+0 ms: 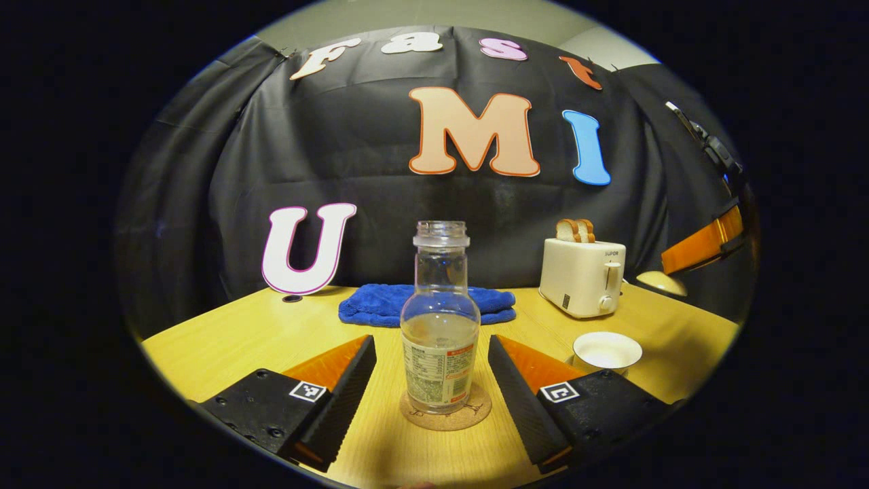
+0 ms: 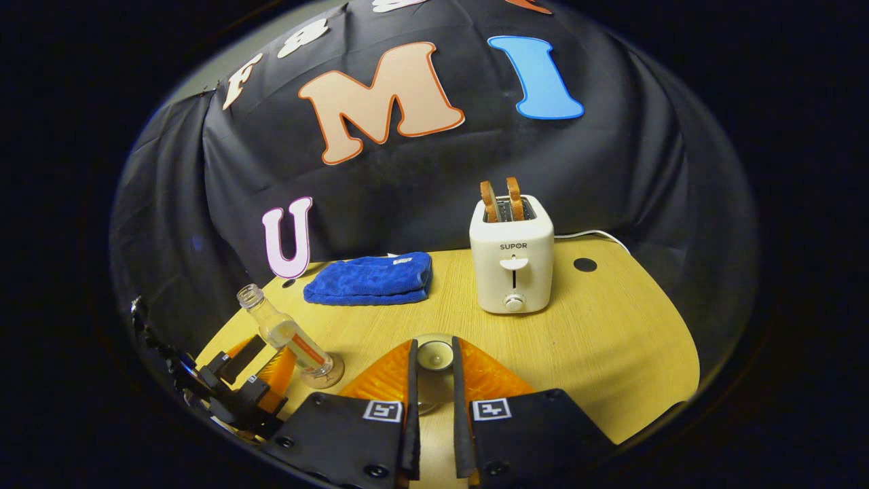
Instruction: Open the teacup lid with one hand, grasp the water bottle and pour water into the teacup with the other hand; after pouring, place the water bottle on the coaster and then close the teacup lid.
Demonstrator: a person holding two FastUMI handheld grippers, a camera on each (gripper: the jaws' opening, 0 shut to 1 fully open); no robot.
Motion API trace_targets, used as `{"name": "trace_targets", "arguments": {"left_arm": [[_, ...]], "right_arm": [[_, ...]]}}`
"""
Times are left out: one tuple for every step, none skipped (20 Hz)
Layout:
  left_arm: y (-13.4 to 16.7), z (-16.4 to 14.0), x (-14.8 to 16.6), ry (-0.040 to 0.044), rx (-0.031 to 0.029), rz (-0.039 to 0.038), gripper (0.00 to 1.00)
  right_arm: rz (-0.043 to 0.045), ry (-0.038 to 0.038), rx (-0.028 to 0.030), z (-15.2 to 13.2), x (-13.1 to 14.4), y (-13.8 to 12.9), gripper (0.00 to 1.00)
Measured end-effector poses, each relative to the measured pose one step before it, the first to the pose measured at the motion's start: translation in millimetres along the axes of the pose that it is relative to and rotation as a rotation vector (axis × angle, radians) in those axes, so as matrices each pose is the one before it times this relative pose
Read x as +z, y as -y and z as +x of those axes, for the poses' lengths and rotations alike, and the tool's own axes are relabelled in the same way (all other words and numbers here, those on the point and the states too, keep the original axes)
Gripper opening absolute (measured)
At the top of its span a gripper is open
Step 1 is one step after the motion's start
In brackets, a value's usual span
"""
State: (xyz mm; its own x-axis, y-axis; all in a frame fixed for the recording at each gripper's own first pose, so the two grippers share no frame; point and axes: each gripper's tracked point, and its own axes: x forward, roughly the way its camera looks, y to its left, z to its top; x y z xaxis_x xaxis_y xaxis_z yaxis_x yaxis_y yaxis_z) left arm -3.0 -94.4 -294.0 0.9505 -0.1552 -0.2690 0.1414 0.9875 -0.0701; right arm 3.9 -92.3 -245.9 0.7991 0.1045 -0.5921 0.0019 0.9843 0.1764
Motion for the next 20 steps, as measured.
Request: {"name": "trace_targets", "arguments": {"left_arm": [[0.11,2.4,-2.95,-0.00338,0.00012,-0.00298,0.98],[-1.62,3.51,-2.87,-0.00222,0.00118,-0.00127,0.98],[-1.49,2.23,-1.07,-0.00276,0.00678,0.00413,0.98],[-1.55,1.84,-1.98,-0.0031,0.00468,0.0096,0.98],[-1.66,4.24,2.11,0.01328,0.00408,0.00808,0.98],[2.82,0.79,3.02,0.00346,-0.00472,0.00749,0.95],[2.84,4.04,-0.54,-0.00047,-0.00535,0.01289,0.9],[1.7,2.22,-1.55,-0.00528,-0.00533,0.01403,0.82],[1.77,2.67,-1.83,-0.00549,-0.00332,0.01231,0.78],[0.24,-0.67,2.03,0.00128,-0.0023,0.00593,0.74],[-0.18,1.62,1.46,0.00348,-0.00331,0.00375,0.74],[1.19,0.61,-0.35,-0.00107,-0.00247,0.0069,0.74],[-0.06,0.88,-0.56,0.00127,-0.00272,0.00159,0.73],[0.12,0.43,-0.32,-0.0025,-0.00244,0.0035,0.73],[1.83,0.3,0.94,0.00075,-0.00595,0.00042,0.73],[1.11,-0.19,0.15,-0.00091,-0.00405,0.00455,0.71],[0.02,0.58,1.19,0.0002,-0.00239,0.0069,0.7],[-0.81,-0.3,-0.15,-0.00382,-0.00094,0.00312,0.69],[0.49,-1.12,-2.22,-0.00775,0.00001,0.00417,0.69],[0.15,-0.7,1.3,0.00089,-0.00081,-0.0026,0.69]], "right_arm": [[0.00476,0.00161,-0.00229,-0.95,2.04,2.66,0.23],[0.0008,0.00193,-0.00247,-0.57,0.84,1.92,0.23],[-0.00255,-0.00041,-0.00025,-0.37,0.07,1.91,0.23],[-0.00383,-0.00048,-0.0011,-0.75,-0.58,1.08,0.27],[-0.00533,-0.00022,-0.00018,-0.58,-0.8,1.11,0.27],[-0.00567,-0.00085,-0.00075,-1.14,-0.74,0.81,0.23],[-0.00299,-0.00313,-0.00034,-0.18,-0.56,0.84,0.23],[0.00182,-0.00173,0.00283,-0.48,-0.27,-0.34,0.23],[0.00279,0.003,0.00199,-0.81,1.43,-0.03,0.2],[0.00308,0.00325,0.00193,0.08,0.64,0.1,0.23],[0.0029,0.00193,0.00128,-0.83,0.73,1.14,0.23],[0.00204,-0.00026,0.00021,-0.24,-1.05,0.83,0.23],[-0.00012,-0.00149,-0.00007,0.23,-0.6,1.41,0.23],[0.00025,-0.00175,-0.0017,-1.22,-1.89,1.65,0.23],[0.00124,-0.00367,0.00095,0.51,-1.67,1.01,0.23],[0.00233,-0.00265,0.00278,-0.61,-2.65,-0.16,0.2],[0.00033,-0.00396,0.00121,-0.2,-1.41,0.63,0.2],[0.00193,-0.0035,0.00279,-0.43,-2.22,0.35,0.23],[0.0044,-0.0029,0.0021,0.24,-0.62,0.52,0.2],[0.00539,-0.00177,0.00231,0.01,-1.04,-0.14,0.23]]}}
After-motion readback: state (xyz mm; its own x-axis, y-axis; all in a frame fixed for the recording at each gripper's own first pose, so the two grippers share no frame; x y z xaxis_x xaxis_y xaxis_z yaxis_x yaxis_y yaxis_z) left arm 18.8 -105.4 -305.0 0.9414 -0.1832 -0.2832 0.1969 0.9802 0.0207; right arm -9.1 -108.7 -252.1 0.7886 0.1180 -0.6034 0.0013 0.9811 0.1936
